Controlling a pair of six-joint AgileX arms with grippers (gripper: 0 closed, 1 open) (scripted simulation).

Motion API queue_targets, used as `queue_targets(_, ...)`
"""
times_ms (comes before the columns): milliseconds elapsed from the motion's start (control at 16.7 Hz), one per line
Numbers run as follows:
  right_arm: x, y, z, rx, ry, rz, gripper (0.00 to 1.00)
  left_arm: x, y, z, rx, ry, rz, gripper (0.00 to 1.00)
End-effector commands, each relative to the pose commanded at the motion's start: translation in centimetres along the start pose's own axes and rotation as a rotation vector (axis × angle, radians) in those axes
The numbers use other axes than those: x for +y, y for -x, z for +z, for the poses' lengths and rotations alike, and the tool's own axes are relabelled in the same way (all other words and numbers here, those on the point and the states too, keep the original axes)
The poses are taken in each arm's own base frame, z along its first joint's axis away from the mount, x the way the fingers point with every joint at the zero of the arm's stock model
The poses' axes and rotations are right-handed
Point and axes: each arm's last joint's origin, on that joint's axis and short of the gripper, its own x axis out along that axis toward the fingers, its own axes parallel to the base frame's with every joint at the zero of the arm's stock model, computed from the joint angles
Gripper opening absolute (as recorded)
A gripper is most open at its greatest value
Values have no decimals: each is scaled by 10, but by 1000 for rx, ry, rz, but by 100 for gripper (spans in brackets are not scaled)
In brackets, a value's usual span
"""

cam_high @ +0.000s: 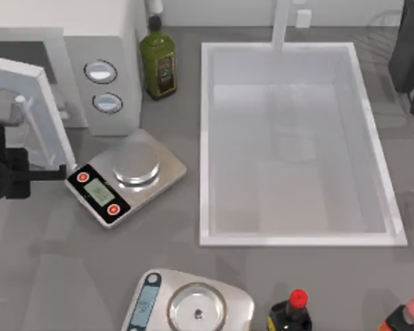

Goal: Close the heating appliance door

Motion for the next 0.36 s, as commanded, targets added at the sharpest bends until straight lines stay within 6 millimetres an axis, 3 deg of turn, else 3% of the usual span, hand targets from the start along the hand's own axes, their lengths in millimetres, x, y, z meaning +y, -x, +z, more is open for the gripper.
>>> queue_targets(180, 0, 0, 0, 0, 0, 0, 100, 0, -23, 13, -6, 0, 0, 0)
queue_targets(360, 0, 0, 0, 0, 0, 0, 100, 0, -29, 18, -16, 1, 0, 0)
